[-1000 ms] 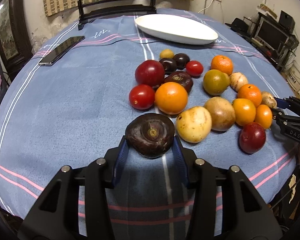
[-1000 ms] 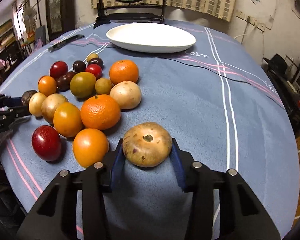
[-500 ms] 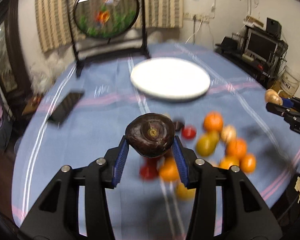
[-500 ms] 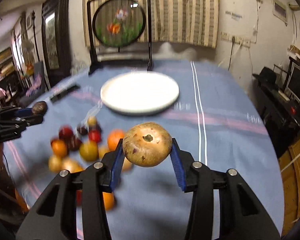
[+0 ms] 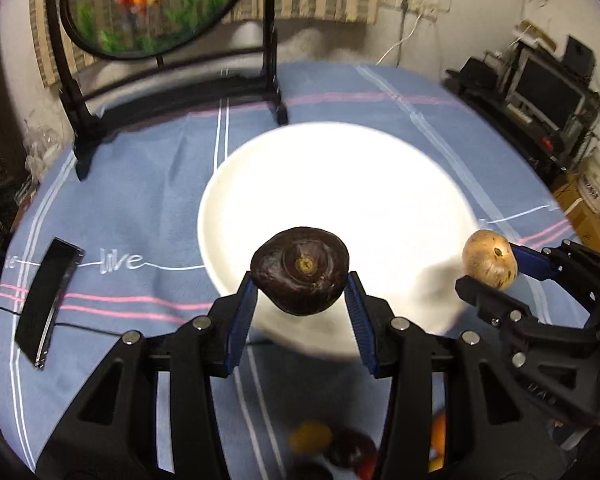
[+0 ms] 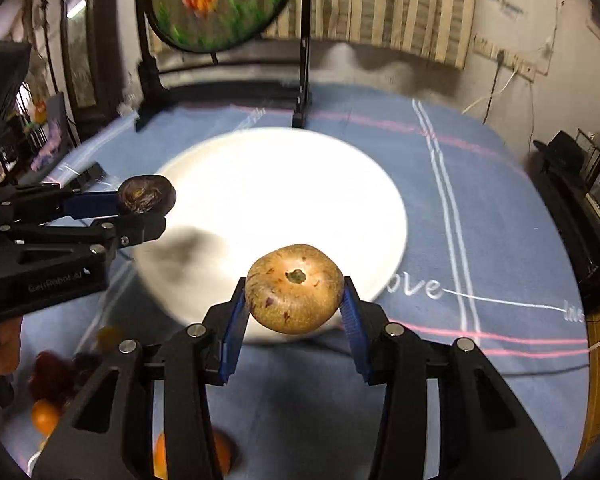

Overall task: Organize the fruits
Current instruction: 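Carry both fruits to the white plate and open both tools to release, then grasp the yellow potato with the left tool while the right tool grasps an orange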

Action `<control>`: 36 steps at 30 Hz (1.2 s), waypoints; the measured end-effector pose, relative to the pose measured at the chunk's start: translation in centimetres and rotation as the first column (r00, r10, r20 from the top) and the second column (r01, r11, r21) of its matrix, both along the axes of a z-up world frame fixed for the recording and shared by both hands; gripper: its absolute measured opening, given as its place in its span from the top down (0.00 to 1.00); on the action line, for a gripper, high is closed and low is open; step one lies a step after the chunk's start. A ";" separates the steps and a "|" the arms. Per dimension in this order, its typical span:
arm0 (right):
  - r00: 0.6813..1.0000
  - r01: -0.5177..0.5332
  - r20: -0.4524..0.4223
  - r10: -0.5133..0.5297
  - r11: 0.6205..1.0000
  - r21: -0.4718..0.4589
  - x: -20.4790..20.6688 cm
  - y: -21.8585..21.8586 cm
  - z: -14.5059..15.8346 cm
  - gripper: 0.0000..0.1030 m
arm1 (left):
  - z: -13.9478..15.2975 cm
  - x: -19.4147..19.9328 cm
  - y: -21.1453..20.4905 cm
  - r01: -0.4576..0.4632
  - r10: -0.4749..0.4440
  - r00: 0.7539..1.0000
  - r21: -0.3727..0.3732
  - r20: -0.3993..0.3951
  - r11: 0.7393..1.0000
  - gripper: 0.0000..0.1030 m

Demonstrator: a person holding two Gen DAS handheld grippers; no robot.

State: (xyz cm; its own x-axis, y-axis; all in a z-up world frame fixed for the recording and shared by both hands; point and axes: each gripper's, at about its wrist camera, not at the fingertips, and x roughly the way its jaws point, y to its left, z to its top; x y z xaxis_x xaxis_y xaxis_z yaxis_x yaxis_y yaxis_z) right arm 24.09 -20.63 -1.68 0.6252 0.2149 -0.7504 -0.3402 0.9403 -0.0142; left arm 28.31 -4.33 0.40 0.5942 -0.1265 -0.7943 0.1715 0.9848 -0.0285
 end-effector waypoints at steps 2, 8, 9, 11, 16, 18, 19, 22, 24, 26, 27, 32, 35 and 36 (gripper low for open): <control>0.999 0.004 -0.033 -0.004 1.000 -0.004 1.4 0.5 -1.0 0.56 | -1.5 1.4 0.0 -0.014 0.014 0.999 0.003 -0.039 1.000 0.55; 0.998 0.014 -0.061 -0.016 0.999 -0.035 2.9 1.7 -2.5 0.33 | -2.6 2.6 0.5 -0.047 0.046 0.996 -0.019 -0.070 0.999 0.47; 0.999 0.019 -0.040 -0.020 0.999 -0.035 2.6 1.6 -2.2 0.33 | -2.3 2.5 0.6 -0.060 0.058 0.996 -0.030 -0.061 0.998 0.34; 0.999 0.025 -0.030 -0.026 0.999 -0.024 1.9 1.2 -1.7 0.33 | -1.3 1.4 1.1 -0.076 0.075 0.997 -0.041 -0.018 0.996 0.30; 0.998 0.049 0.030 -0.050 0.998 0.028 -2.5 -1.9 0.7 0.33 | 1.7 -3.8 1.9 -0.040 0.042 0.998 -0.042 0.040 0.998 0.17; 0.997 0.056 0.057 -0.059 0.997 0.046 -5.0 -3.4 1.6 0.33 | 2.7 -6.5 2.2 -0.024 0.025 0.997 -0.017 0.079 1.000 0.14; 0.996 0.065 0.065 -0.068 0.996 0.054 -6.2 -4.1 1.8 0.33 | 3.2 -8.1 2.4 -0.017 0.018 0.995 -0.007 0.099 1.000 0.13; 0.993 0.085 0.070 -0.091 0.993 0.084 -9.9 -5.9 1.9 0.32 | 3.9 -12.2 3.0 -0.014 0.016 0.992 -0.020 0.125 1.000 0.10; 0.993 0.087 0.075 -0.094 0.992 0.095 -12.6 -6.6 1.7 0.32 | 3.8 -14.7 3.4 -0.018 0.022 0.991 -0.029 0.132 0.999 0.08; 0.991 0.084 0.096 -0.094 0.991 0.106 -15.6 -7.0 1.5 0.32 | 3.0 -17.7 4.0 -0.029 0.035 0.990 -0.045 0.134 0.999 0.07; 0.990 0.081 0.102 -0.093 0.990 0.114 -16.8 -7.0 1.2 0.32 | 2.5 -18.8 4.1 -0.027 0.033 0.991 -0.053 0.129 0.998 0.07; 0.990 0.106 0.079 -0.120 0.980 0.169 -21.5 -7.8 -0.4 0.32 | -0.5 -23.9 5.4 -0.067 0.072 0.996 -0.092 0.061 0.994 0.07; 0.988 0.132 0.059 -0.145 0.973 0.191 -23.6 -8.2 -1.5 0.32 | -2.0 -25.9 5.7 -0.089 0.093 0.995 -0.106 0.027 0.990 0.07; 0.986 0.145 0.055 -0.157 0.973 0.179 -24.4 -8.3 -2.0 0.32 | -2.3 -26.3 5.6 -0.092 0.094 0.995 -0.092 0.023 0.992 0.07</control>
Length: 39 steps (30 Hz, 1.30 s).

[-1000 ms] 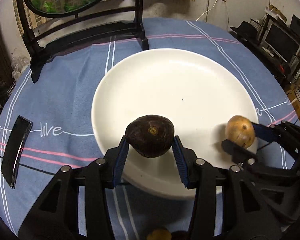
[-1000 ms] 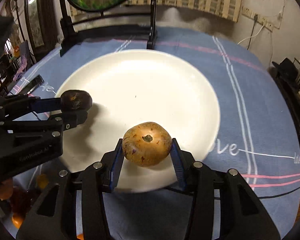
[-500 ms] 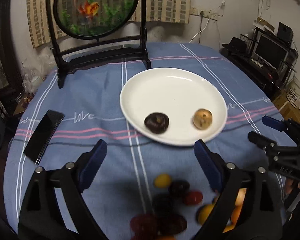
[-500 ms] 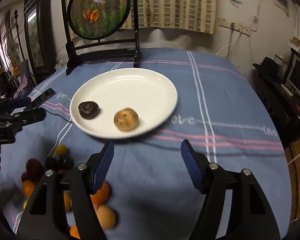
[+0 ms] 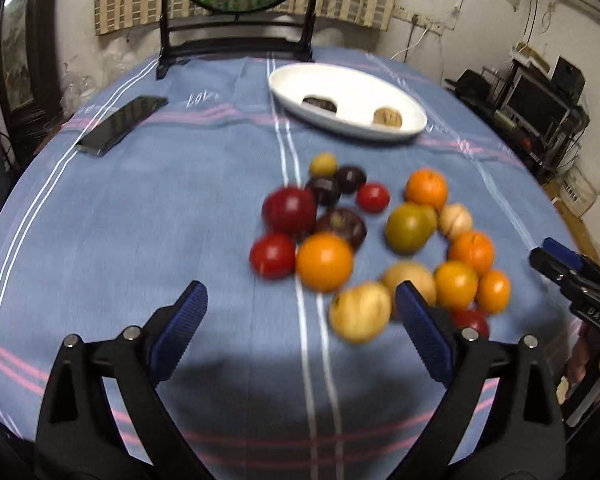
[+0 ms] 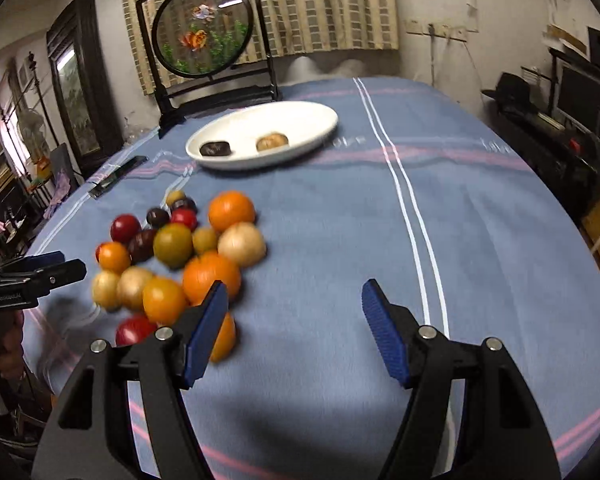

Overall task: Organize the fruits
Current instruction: 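Grasp the yellow potato with the left tool while the right tool grasps an orange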

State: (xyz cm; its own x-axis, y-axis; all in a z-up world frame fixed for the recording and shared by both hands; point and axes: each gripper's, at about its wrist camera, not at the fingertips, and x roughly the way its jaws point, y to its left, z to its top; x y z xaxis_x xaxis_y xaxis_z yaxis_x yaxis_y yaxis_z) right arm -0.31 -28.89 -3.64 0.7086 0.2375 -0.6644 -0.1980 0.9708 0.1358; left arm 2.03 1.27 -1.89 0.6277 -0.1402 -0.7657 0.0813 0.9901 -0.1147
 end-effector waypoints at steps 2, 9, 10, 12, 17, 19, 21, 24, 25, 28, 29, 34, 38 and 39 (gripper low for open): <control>1.000 0.003 -0.005 -0.003 0.999 -0.032 -0.7 0.2 -0.4 0.32 | -0.8 -0.9 -0.3 0.010 -0.010 1.000 0.030 -0.010 1.000 0.07; 0.995 -0.098 0.020 0.101 0.989 -0.114 -2.8 2.4 -0.9 0.32 | -2.0 -2.1 -0.9 0.034 -0.033 0.999 0.030 -0.032 0.999 0.07; 0.994 -0.109 0.020 0.112 0.987 -0.121 -2.9 2.8 -1.0 0.32 | -2.0 -2.0 -1.0 0.035 -0.034 0.999 0.034 -0.034 0.999 0.07; 0.991 -0.136 0.004 0.137 0.983 -0.123 -2.5 3.6 -1.3 0.32 | -2.4 -1.8 -1.3 0.043 -0.041 0.998 0.046 -0.042 0.998 0.07; 0.986 -0.164 -0.057 0.157 0.975 -0.150 -1.1 5.1 -2.4 0.32 | -3.2 -0.9 -1.3 0.052 -0.049 0.996 0.046 -0.070 0.998 0.07; 0.984 -0.168 -0.084 0.157 0.973 -0.158 -0.5 5.7 -2.8 0.32 | -3.3 -0.6 -1.3 0.057 -0.054 0.995 0.035 -0.079 0.998 0.07; 0.983 -0.172 -0.099 0.158 0.973 -0.153 0.0 6.2 -3.0 0.32 | -3.4 -0.2 -1.2 0.054 -0.053 0.994 0.010 -0.095 0.998 0.06; 0.979 -0.186 -0.110 0.172 0.972 -0.143 0.4 6.7 -3.1 0.51 | -3.4 0.3 -1.5 0.052 -0.051 0.994 0.014 -0.098 0.999 0.06; 0.978 -0.188 -0.116 0.173 0.971 -0.146 0.5 6.8 -3.2 0.56 | -3.4 0.3 -1.5 0.052 -0.050 0.994 0.013 -0.099 0.999 0.06; 0.977 -0.196 -0.114 0.182 0.972 -0.129 0.4 6.5 -3.2 0.65 | -3.3 0.7 -1.8 0.047 -0.045 0.994 0.015 -0.104 0.999 0.06; 0.977 -0.192 -0.114 0.180 0.975 -0.114 0.4 6.3 -3.2 0.65 | -3.3 0.8 -1.9 0.042 -0.039 0.994 0.021 -0.106 0.999 0.06; 0.979 -0.183 -0.107 0.175 0.981 -0.066 0.2 5.4 -3.2 0.65 | -3.2 0.9 -2.1 -0.005 0.009 0.993 0.033 -0.117 0.999 0.14; 0.978 -0.186 -0.101 0.181 0.981 -0.046 -0.1 4.9 -3.2 0.65 | -2.6 0.7 -2.8 0.017 -0.016 0.993 0.007 -0.121 1.000 0.37; 0.978 -0.187 -0.099 0.182 0.981 -0.042 -0.3 4.8 -3.2 0.65 | -2.6 0.7 -3.3 0.032 -0.030 0.992 0.010 -0.122 0.999 0.45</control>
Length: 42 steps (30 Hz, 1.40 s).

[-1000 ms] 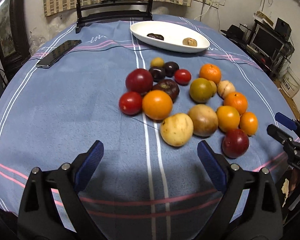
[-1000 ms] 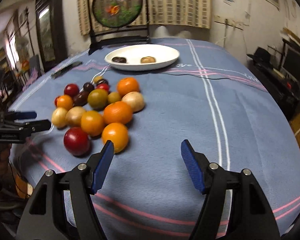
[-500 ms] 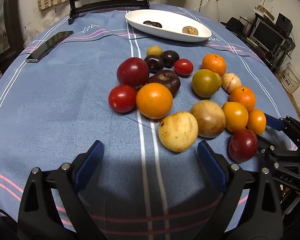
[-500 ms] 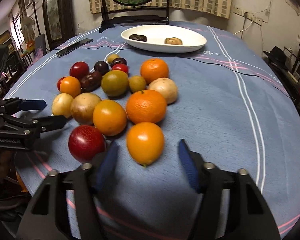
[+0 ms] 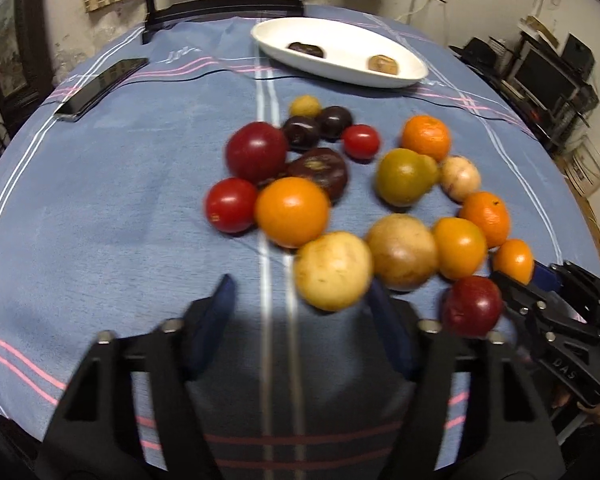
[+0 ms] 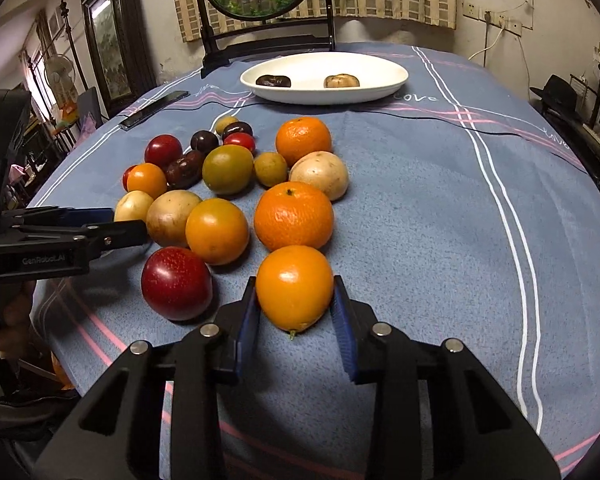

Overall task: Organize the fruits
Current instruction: 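Grasp the yellow potato with the left tool while the right tool grasps an orange, then carry the potato and orange to the plate and release both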

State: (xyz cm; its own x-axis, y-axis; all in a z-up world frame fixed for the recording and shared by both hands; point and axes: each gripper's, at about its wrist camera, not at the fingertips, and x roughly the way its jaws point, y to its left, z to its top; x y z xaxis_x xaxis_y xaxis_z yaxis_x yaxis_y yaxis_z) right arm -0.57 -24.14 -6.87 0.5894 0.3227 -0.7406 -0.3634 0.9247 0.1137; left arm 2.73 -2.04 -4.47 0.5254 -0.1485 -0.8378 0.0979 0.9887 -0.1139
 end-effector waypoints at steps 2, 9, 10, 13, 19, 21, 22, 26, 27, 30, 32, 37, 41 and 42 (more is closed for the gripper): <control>1.000 -0.003 0.001 0.003 1.000 0.008 -0.2 -0.2 0.0 0.65 | -0.3 0.0 -0.7 0.012 -0.012 1.000 0.029 -0.003 0.999 0.52; 1.000 -0.002 -0.002 0.002 0.999 0.040 -0.8 -1.1 0.0 0.65 | -0.6 0.5 -1.7 0.001 -0.003 1.000 0.102 0.025 0.995 0.53; 1.000 -0.001 -0.002 0.001 0.999 0.041 -0.8 -1.1 0.0 0.65 | -0.6 0.6 -1.8 0.001 -0.004 1.000 0.103 0.027 0.995 0.53; 1.000 0.007 -0.003 -0.007 0.999 0.041 -0.9 -1.2 0.1 0.65 | -0.5 0.4 -2.0 0.032 -0.038 0.998 0.100 0.053 0.994 0.64; 1.000 0.028 0.013 -0.028 0.999 0.040 -1.0 -1.8 0.7 0.65 | 0.2 -0.9 -1.6 0.077 -0.083 0.994 0.077 0.077 0.994 0.64; 0.999 0.038 0.028 -0.039 0.998 0.050 -0.9 -2.2 1.5 0.65 | 1.1 -1.1 -1.3 0.091 -0.096 0.992 0.056 0.087 0.994 0.64; 0.998 0.041 0.037 -0.044 0.998 0.056 -0.8 -2.5 1.9 0.65 | 1.6 -1.2 -1.0 0.097 -0.101 0.990 0.044 0.097 0.994 0.64; 0.992 0.043 0.116 -0.051 0.997 0.065 -0.2 -3.4 4.9 0.65 | 5.2 -0.2 0.1 0.109 -0.110 0.979 0.017 0.171 0.994 0.64; 0.987 0.043 0.149 -0.054 0.996 0.073 0.2 -3.6 6.3 0.65 | 6.0 0.3 0.3 0.109 -0.111 0.976 0.021 0.188 0.994 0.64; 0.976 0.032 0.214 -0.050 0.996 0.089 1.7 -3.6 8.9 0.65 | 8.8 2.9 0.6 0.096 -0.102 0.966 0.037 0.236 0.995 0.63; 0.963 0.026 0.265 -0.045 0.997 0.075 3.4 -2.9 10.6 0.65 | 10.2 5.0 0.4 0.095 -0.104 0.960 0.048 0.262 0.994 0.63; 0.955 -0.007 0.298 -0.006 0.999 0.041 9.5 -0.5 12.3 0.65 | 11.8 12.6 -1.1 0.096 -0.107 0.958 0.054 0.267 0.994 0.63; 0.969 0.006 0.245 -0.008 1.000 0.011 15.9 1.4 11.3 0.65 | 10.4 19.4 -2.3 0.073 -0.088 0.971 0.077 0.221 0.994 0.63; 0.975 0.018 0.223 -0.017 1.000 -0.001 17.8 1.8 10.6 0.65 | 9.8 20.4 -2.4 0.069 -0.084 0.975 0.078 0.206 0.995 0.63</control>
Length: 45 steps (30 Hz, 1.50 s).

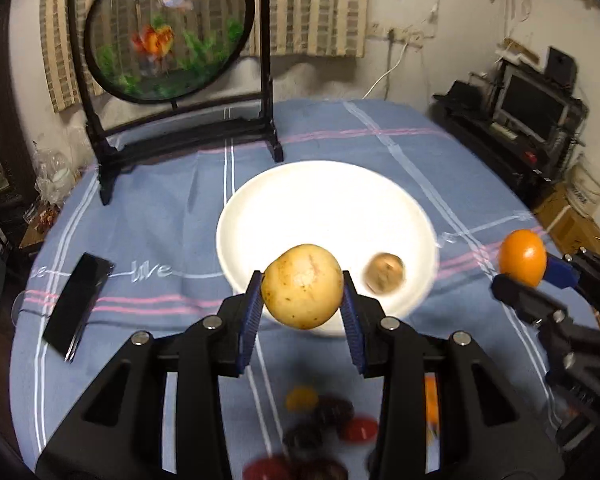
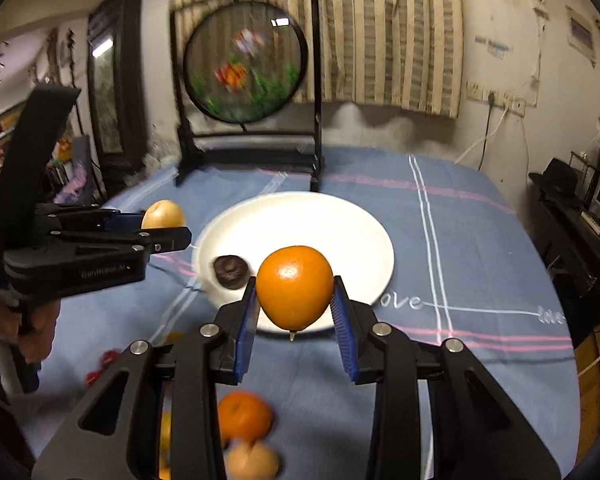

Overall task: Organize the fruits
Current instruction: 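Carry the potato and orange to the plate and release both, then grasp an orange with the left tool while the right tool grasps a mandarin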

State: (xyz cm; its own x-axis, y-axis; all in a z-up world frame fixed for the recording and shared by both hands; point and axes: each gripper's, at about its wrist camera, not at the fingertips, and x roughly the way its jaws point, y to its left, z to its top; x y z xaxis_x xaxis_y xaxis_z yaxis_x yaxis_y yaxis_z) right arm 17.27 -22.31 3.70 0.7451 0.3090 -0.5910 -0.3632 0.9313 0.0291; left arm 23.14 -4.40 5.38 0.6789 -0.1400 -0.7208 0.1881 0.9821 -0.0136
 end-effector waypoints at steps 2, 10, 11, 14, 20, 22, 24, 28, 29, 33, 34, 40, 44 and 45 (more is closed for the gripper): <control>0.999 0.016 -0.031 -0.017 1.000 -0.025 2.6 0.6 -1.2 0.65 | -1.8 2.9 -0.2 -0.014 0.015 0.999 0.012 -0.052 1.000 0.63; 0.982 0.086 -0.161 -0.095 0.995 -0.058 10.5 0.9 -5.9 0.66 | -6.4 8.6 0.0 -0.059 0.063 0.987 0.032 -0.151 0.998 0.63; 0.981 0.089 -0.169 -0.099 0.994 -0.061 11.0 1.0 -6.2 0.66 | -6.8 9.2 0.0 -0.065 0.069 0.985 0.032 -0.158 0.997 0.63; 0.973 0.105 -0.200 -0.115 0.993 -0.063 12.4 1.5 -7.2 0.65 | -7.6 10.6 0.1 -0.080 0.082 0.980 0.020 -0.183 0.997 0.63; 0.967 0.153 -0.199 -0.157 0.988 -0.036 12.5 1.7 -7.3 0.41 | -7.4 10.6 0.0 -0.114 0.113 0.979 0.008 -0.172 0.993 0.35; 0.970 0.155 -0.188 -0.152 0.988 0.000 11.8 1.0 -6.6 0.41 | -6.6 9.8 0.3 -0.100 0.098 0.982 -0.008 -0.161 0.995 0.31; 0.970 0.165 -0.187 -0.157 0.986 0.029 10.9 0.0 -5.9 0.41 | -5.7 8.8 0.5 -0.102 0.098 0.984 -0.021 -0.147 0.995 0.30; 0.975 0.146 -0.179 -0.130 0.987 0.075 7.7 -1.8 -4.3 0.41 | -3.1 4.9 1.7 -0.110 0.104 0.991 -0.074 -0.084 0.991 0.17; 0.977 0.139 -0.173 -0.124 0.987 0.077 6.8 -2.2 -4.0 0.41 | -2.5 4.0 2.0 -0.108 0.103 0.993 -0.076 -0.066 0.991 0.16; 0.981 0.113 -0.169 -0.094 0.988 0.102 1.5 -3.8 -3.4 0.40 | -0.6 -1.3 2.6 -0.078 0.080 0.997 -0.063 0.019 0.995 0.11; 0.982 0.101 -0.172 -0.082 0.990 0.102 -0.1 -4.2 -3.4 0.40 | -0.4 -3.1 2.8 -0.065 0.067 0.997 -0.057 0.028 0.996 0.10; 0.986 0.061 -0.161 -0.049 0.995 0.074 -7.8 -5.0 -4.5 0.39 | -1.4 -10.3 3.6 -0.020 0.020 1.000 -0.066 0.005 0.998 0.08; 0.988 0.047 -0.148 -0.041 0.998 0.031 -12.3 -4.8 -5.7 0.39 | -3.1 -14.5 4.3 -0.047 0.046 0.999 -0.062 -0.014 0.997 0.08; 0.988 0.046 -0.150 -0.040 0.998 0.035 -13.0 -4.8 -5.9 0.39 | -3.5 -15.3 4.5 -0.053 0.052 0.998 -0.067 -0.017 0.996 0.08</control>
State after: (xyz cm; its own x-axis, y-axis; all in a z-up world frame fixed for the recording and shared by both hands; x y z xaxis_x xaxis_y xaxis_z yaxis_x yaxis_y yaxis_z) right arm 4.29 -27.10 -2.17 0.6626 0.3028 -0.6850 -0.3115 0.9432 0.1157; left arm 7.87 0.11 1.83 0.6757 -0.1531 -0.7211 0.1355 0.9873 -0.0827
